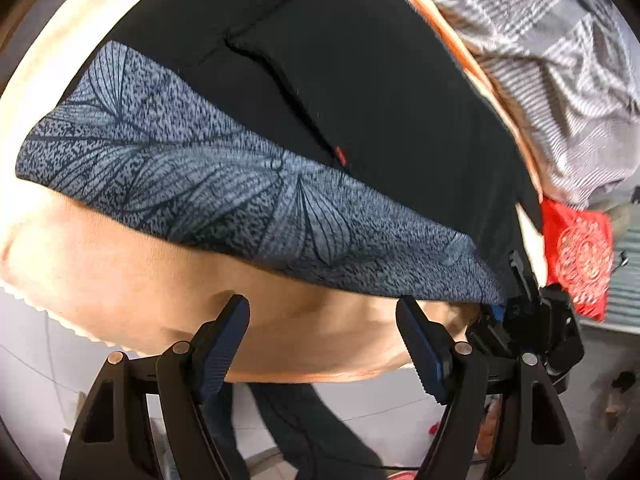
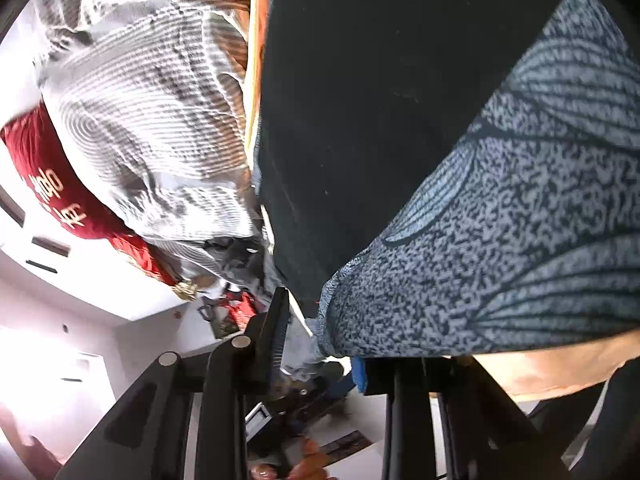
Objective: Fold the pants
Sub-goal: 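Grasp the grey patterned waistband with the left tool while the right tool grasps it too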
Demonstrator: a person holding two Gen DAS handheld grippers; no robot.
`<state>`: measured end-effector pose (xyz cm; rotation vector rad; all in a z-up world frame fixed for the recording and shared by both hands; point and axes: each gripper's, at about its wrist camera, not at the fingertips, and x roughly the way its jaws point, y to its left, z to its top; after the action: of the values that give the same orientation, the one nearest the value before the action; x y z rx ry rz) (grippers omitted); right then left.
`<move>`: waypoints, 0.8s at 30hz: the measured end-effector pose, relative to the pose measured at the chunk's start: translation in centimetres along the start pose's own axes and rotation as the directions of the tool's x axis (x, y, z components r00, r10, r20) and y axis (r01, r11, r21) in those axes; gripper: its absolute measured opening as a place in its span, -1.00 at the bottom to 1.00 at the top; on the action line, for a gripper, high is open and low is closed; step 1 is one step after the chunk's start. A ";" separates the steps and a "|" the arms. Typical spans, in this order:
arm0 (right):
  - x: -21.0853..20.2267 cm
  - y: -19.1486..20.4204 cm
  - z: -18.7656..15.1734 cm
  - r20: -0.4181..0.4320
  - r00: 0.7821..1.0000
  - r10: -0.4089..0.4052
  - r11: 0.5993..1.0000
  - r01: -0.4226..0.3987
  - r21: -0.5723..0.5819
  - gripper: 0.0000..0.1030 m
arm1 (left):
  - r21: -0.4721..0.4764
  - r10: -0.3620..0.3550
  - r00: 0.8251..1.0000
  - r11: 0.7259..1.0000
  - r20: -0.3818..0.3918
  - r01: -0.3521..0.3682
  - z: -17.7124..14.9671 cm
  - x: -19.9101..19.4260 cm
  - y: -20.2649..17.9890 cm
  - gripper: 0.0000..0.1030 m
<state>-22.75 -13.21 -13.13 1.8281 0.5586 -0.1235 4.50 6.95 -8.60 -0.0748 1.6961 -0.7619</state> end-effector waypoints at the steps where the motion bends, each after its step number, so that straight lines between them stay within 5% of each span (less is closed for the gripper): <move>1: 0.0 0.4 0.0 -0.004 1.000 0.004 1.000 -0.004 0.001 -0.43 | -0.004 -0.010 1.000 1.000 0.005 0.010 0.1 -0.3 0.0 0.49; 9: -0.6 1.4 0.0 -0.030 1.000 -0.005 1.000 0.005 -0.002 -0.43 | -0.101 -0.084 0.993 0.991 0.078 0.092 1.5 -2.2 1.7 0.50; 15: -0.2 1.8 0.3 -0.046 0.999 -0.025 1.000 0.025 -0.003 -0.43 | -0.172 -0.030 0.994 0.984 0.102 0.047 3.6 -1.7 3.6 0.49; 17: -0.1 2.0 0.3 -0.047 0.998 -0.042 0.999 0.042 -0.002 -0.43 | -0.186 -0.018 0.993 0.982 0.120 0.040 4.1 -2.0 3.7 0.17; 19: -0.1 2.3 0.3 -0.045 0.996 -0.074 0.997 0.073 -0.011 -0.43 | -0.156 0.036 0.993 0.988 0.111 -0.018 4.3 -2.4 3.5 -0.53; 24: -0.5 4.6 0.2 -0.047 0.986 -0.158 0.985 0.155 -0.075 -0.54 | -0.043 0.083 0.987 0.996 0.139 -0.078 4.5 -5.1 1.2 -0.65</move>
<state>-21.12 -14.61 -9.00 1.7214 0.7352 -0.1601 10.37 8.15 -5.23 -0.0832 1.5698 -0.6499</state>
